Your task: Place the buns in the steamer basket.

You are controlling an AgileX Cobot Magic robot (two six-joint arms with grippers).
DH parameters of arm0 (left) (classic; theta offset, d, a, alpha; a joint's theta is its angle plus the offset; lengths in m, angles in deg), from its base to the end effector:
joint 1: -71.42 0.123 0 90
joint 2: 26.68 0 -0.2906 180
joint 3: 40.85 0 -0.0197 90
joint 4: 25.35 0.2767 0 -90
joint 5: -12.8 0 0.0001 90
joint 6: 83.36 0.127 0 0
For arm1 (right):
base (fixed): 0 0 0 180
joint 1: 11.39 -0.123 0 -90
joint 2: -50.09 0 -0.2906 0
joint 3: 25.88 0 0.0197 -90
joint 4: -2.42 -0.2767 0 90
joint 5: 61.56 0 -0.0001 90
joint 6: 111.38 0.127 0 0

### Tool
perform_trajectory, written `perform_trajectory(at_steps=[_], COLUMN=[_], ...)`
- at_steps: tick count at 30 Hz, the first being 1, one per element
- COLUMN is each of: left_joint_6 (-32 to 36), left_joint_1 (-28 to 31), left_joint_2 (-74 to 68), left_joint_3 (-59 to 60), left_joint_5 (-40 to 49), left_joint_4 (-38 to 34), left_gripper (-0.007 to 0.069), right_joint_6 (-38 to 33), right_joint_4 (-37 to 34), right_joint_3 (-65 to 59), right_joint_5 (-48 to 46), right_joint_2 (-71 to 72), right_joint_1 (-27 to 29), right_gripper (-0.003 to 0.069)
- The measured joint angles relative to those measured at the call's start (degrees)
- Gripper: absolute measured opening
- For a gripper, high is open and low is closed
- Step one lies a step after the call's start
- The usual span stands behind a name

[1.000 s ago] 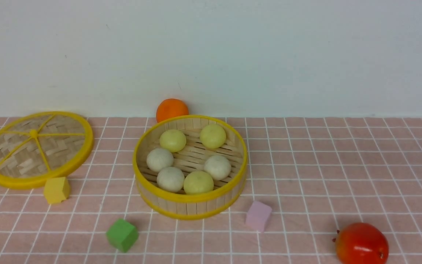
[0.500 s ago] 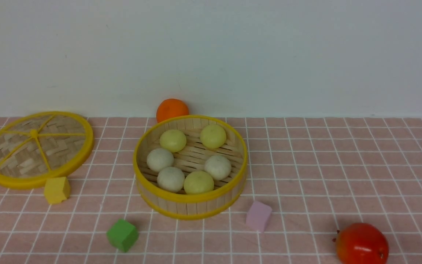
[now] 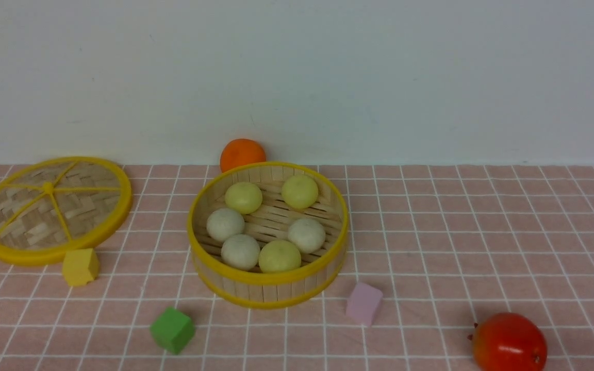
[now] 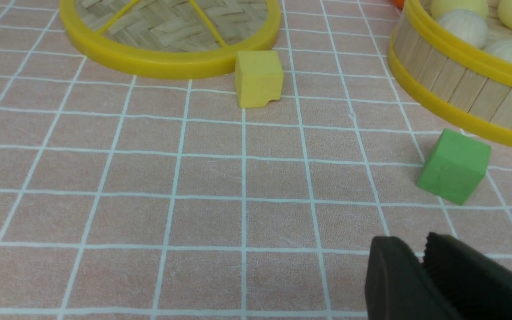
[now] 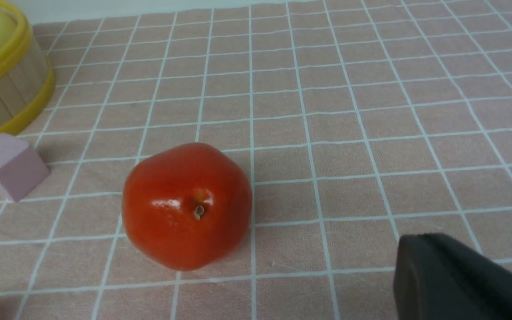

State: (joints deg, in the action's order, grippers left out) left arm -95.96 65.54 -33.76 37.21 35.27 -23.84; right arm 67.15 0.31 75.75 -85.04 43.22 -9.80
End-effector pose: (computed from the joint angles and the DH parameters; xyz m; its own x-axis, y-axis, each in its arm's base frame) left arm 0.1062 -0.0097 0.1634 -0.3131 -0.1631 -0.9356 0.0327 0.9827 -0.1822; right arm 0.1059 -0.0011 0.1595 -0.3205 0.0170 -0.9471 0.0165 0.9998 0.0124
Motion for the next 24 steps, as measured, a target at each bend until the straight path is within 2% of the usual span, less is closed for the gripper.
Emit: perform_trajectory(at_steps=[24], left_joint_6=[0.00], left_joint_1=[0.00], left_joint_2=[0.00], left_joint_3=[0.00], left_joint_5=[0.00], left_joint_4=[0.00], left_gripper=[0.0162], right_joint_6=[-0.01], right_joint_4=[-0.04], right_joint_3=[-0.04], right_joint_5=[0.07], right_joint_2=[0.00], right_joint_1=[0.00], right_gripper=[0.0036])
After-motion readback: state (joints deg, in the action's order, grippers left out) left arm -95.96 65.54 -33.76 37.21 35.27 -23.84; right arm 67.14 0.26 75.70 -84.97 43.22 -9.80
